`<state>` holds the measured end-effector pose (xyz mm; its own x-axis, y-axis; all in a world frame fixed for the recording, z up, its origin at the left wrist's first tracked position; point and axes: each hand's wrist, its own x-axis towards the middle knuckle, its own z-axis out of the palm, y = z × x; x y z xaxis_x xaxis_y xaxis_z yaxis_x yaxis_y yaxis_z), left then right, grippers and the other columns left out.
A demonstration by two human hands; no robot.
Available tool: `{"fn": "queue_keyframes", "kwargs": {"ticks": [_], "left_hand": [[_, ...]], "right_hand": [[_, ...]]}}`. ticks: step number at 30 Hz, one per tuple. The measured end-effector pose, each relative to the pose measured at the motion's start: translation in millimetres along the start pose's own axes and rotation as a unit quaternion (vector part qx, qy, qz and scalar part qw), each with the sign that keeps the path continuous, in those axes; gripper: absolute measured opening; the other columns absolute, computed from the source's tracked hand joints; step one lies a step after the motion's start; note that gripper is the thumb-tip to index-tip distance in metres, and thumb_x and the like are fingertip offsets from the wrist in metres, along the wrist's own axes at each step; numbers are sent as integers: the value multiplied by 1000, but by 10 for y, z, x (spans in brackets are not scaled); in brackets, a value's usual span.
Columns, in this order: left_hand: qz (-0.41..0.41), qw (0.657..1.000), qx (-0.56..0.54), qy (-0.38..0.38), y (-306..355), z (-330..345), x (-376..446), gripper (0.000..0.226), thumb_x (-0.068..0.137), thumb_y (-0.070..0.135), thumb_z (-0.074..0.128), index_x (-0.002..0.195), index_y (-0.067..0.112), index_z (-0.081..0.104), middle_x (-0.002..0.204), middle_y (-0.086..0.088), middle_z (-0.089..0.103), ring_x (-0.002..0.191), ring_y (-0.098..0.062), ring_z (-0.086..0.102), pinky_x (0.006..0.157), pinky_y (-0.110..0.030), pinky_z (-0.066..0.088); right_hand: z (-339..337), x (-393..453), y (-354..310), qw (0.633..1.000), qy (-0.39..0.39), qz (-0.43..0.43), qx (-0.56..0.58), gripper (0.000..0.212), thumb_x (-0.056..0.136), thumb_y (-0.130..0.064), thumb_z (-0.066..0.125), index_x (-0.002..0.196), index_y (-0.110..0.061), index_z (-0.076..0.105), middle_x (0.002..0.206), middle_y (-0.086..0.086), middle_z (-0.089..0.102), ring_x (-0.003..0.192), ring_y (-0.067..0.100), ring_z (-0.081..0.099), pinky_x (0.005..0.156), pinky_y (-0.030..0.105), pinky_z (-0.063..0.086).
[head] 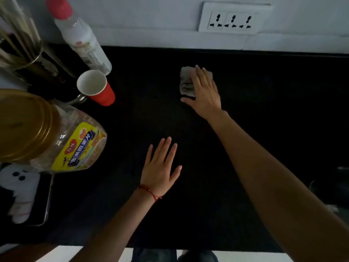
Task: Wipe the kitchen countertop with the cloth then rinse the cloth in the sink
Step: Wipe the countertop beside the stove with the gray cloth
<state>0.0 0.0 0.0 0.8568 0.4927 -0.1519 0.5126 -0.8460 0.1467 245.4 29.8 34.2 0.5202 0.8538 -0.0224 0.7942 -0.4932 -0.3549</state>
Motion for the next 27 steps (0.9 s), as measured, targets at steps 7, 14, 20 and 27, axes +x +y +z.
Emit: {"fn": "queue_keyframes", "kwargs": {"ticks": [7,14,20,27], "left_hand": [[-2,1000,7,10,1,32,20,62,86,49,36,137,15,37,146,-10,41,135,-25,38,107,-50,22],[-3,1000,-1,-3,4,-8,26,61,85,49,36,136,15,38,145,-11,42,134,-26,41,106,-49,24],[-2,999,-21,-33,2,-86,32,60,85,48,35,134,13,41,145,-13,43,133,-28,42,106,-49,24],[-13,995,-60,-76,69,-244,31,61,91,38,46,144,14,27,157,-11,14,146,-26,10,117,-46,12]], "right_hand": [[-27,201,60,997,-11,-6,-73,75,83,-30,62,144,-13,22,153,11,25,141,28,23,106,44,35],[-168,94,5,993,-19,-12,-115,62,84,-23,60,138,-8,32,146,13,36,134,29,35,92,44,47],[-349,-660,32,1000,13,-6,17,55,80,-23,65,129,-7,45,131,12,50,112,26,55,84,38,52],[-666,-1981,-6,906,134,225,334,32,76,-16,69,106,-18,57,89,-6,62,76,5,61,63,20,51]]}}
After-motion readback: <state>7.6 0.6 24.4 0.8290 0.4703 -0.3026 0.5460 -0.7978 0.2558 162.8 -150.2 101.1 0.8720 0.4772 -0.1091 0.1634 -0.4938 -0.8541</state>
